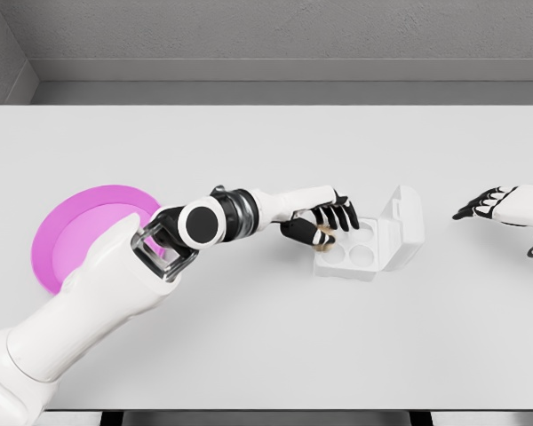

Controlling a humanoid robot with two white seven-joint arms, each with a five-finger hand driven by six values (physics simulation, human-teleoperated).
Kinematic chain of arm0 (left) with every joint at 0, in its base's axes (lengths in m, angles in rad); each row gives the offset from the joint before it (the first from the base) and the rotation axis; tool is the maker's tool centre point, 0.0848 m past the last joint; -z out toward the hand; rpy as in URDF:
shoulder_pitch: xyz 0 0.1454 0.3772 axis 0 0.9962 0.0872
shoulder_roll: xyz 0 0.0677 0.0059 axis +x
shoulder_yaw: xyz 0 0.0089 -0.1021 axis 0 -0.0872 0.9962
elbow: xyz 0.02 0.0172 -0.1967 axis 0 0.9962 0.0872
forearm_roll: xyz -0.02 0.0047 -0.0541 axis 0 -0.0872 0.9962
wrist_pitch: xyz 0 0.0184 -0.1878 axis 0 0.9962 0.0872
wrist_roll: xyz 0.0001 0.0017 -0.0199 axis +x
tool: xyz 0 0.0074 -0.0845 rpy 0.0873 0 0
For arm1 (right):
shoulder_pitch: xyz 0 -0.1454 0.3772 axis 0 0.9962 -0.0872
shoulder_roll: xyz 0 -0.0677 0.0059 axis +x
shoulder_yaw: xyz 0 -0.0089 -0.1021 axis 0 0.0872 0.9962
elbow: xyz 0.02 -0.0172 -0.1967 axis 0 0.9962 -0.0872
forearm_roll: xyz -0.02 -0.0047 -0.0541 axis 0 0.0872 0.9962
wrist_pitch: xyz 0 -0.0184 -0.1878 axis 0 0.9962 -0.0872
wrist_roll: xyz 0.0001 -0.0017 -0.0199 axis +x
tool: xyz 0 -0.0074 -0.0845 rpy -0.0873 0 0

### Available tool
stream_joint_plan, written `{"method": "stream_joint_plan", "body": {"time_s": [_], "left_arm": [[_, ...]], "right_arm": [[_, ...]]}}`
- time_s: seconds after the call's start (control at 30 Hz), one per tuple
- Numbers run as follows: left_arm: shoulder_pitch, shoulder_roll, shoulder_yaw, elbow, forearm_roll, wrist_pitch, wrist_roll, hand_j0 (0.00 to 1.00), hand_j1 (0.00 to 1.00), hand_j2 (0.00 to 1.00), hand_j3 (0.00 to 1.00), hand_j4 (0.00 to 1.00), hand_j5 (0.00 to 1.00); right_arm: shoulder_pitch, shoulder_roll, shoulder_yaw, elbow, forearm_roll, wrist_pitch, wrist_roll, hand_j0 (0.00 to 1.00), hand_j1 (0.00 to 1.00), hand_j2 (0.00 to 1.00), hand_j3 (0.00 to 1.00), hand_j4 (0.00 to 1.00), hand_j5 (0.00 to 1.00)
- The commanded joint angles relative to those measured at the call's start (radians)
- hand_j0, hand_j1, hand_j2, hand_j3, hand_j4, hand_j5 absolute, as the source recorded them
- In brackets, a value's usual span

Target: Pack egg into the box and close the box lid

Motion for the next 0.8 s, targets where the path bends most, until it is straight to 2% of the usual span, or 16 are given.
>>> {"method": "stream_joint_plan", "body": {"time_s": [0.0, 0.27, 0.47, 0.77], "left_arm": [[0.000, 0.002, -0.007, -0.012, 0.001, -0.007, 0.000, 0.55, 0.55, 0.55, 0.55, 0.55, 0.55], [-0.015, 0.038, 0.013, -0.038, 0.009, -0.111, 0.000, 0.64, 0.64, 0.64, 0.64, 0.64, 0.64], [-0.021, 0.045, 0.057, -0.040, 0.015, -0.163, 0.000, 0.65, 0.65, 0.65, 0.65, 0.65, 0.65], [-0.043, 0.108, 0.073, -0.041, 0.100, -0.179, 0.000, 0.65, 0.65, 0.65, 0.65, 0.65, 0.65]], "right_arm": [[0.000, -0.002, 0.000, 0.002, -0.005, 0.002, 0.000, 1.00, 1.00, 1.00, 1.00, 1.00, 1.00], [0.000, -0.002, 0.000, 0.004, -0.005, 0.002, -0.003, 1.00, 1.00, 1.00, 1.00, 1.00, 1.00], [0.000, -0.005, 0.000, 0.004, -0.004, 0.002, -0.003, 1.00, 1.00, 1.00, 1.00, 1.00, 1.00], [0.002, -0.002, 0.003, -0.001, -0.004, 0.002, -0.003, 1.00, 1.00, 1.00, 1.00, 1.00, 1.00]]}}
